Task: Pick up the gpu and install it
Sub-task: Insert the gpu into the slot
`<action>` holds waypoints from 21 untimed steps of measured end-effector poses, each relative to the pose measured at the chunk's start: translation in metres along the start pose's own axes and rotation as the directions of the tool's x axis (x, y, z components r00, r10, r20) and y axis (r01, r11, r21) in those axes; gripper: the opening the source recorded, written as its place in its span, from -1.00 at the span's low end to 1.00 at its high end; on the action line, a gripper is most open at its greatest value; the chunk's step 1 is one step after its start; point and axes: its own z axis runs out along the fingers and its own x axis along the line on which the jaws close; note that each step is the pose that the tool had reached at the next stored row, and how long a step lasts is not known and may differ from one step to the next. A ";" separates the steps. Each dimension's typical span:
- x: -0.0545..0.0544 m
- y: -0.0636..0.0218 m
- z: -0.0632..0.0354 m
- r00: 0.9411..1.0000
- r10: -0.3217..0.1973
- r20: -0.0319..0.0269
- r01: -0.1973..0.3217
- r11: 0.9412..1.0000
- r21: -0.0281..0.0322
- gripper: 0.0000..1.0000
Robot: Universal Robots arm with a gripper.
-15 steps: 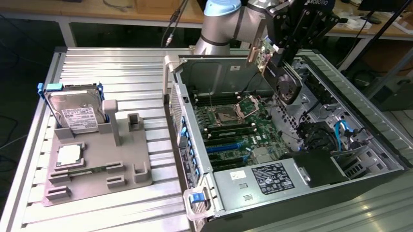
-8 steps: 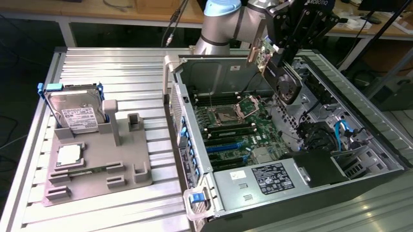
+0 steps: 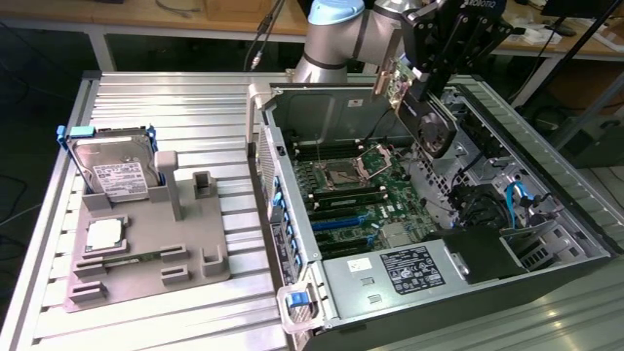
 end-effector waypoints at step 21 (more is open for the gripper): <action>0.000 0.0003 0.0120 0.910 -0.414 0.011 0.414 0.910 0.006 -0.47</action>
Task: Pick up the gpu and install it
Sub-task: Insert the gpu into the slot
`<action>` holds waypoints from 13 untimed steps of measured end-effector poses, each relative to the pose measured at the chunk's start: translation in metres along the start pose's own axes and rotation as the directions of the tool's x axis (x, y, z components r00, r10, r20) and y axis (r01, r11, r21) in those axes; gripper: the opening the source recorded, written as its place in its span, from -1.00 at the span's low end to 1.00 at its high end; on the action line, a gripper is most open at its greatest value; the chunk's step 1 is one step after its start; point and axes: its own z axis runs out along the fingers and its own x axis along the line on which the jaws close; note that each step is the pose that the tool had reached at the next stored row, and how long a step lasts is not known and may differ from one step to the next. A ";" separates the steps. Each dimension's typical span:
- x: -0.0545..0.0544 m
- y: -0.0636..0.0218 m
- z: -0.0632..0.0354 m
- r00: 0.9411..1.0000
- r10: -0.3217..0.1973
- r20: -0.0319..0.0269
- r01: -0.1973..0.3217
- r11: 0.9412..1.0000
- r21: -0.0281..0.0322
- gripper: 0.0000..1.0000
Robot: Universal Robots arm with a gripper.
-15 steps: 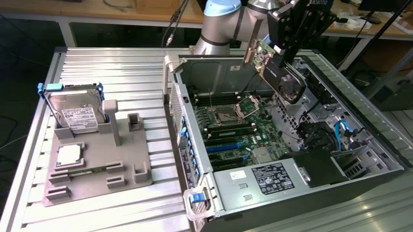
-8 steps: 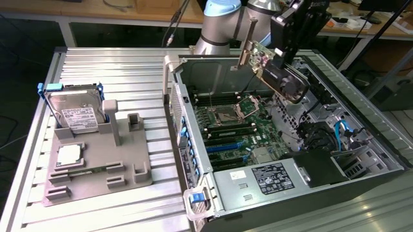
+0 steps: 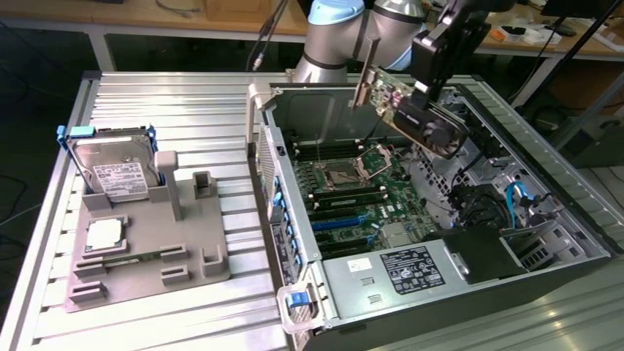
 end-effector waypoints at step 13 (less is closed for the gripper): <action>0.000 0.0007 0.0253 0.968 -0.250 0.007 0.250 0.968 0.003 -0.47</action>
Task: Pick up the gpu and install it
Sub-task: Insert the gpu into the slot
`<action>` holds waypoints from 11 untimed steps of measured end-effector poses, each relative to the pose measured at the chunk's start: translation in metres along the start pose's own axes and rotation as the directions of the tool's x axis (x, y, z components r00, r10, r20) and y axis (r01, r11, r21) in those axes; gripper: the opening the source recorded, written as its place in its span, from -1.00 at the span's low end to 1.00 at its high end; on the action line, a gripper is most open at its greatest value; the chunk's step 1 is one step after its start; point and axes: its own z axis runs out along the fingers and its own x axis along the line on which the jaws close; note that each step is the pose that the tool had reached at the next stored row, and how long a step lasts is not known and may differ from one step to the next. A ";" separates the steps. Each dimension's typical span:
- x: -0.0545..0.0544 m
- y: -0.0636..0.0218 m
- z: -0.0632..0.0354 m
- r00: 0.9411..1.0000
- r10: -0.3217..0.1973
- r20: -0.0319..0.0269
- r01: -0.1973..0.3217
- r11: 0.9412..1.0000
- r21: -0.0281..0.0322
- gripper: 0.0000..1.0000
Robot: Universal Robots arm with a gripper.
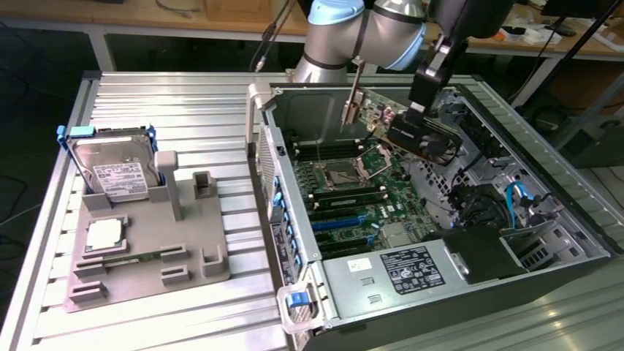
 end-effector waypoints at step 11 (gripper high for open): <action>-0.001 0.0002 0.0213 0.981 -0.196 0.006 0.196 0.981 0.002 -0.47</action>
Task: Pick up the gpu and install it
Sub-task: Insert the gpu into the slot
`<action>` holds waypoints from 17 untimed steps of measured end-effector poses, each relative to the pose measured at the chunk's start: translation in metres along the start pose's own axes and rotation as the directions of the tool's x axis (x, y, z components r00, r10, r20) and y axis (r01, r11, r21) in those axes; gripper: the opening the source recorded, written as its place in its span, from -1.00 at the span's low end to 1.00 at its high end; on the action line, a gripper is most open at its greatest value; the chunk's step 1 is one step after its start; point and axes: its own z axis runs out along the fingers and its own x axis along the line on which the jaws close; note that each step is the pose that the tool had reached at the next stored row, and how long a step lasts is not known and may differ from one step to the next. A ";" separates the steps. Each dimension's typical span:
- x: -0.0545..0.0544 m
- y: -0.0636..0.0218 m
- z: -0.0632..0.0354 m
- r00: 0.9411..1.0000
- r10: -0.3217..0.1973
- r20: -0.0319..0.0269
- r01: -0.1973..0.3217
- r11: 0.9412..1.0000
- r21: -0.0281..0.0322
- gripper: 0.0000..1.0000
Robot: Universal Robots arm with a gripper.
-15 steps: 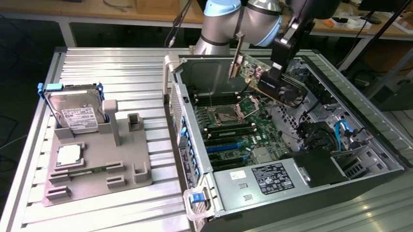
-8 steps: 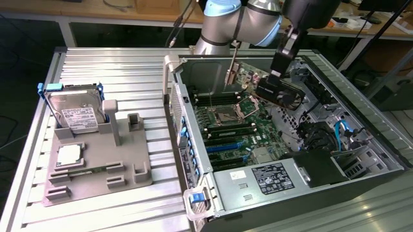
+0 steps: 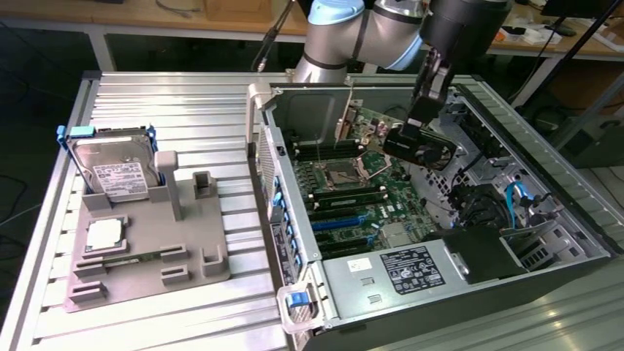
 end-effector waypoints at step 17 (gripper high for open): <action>-0.001 0.0004 0.0343 0.952 -0.305 0.009 0.305 0.952 0.004 -0.47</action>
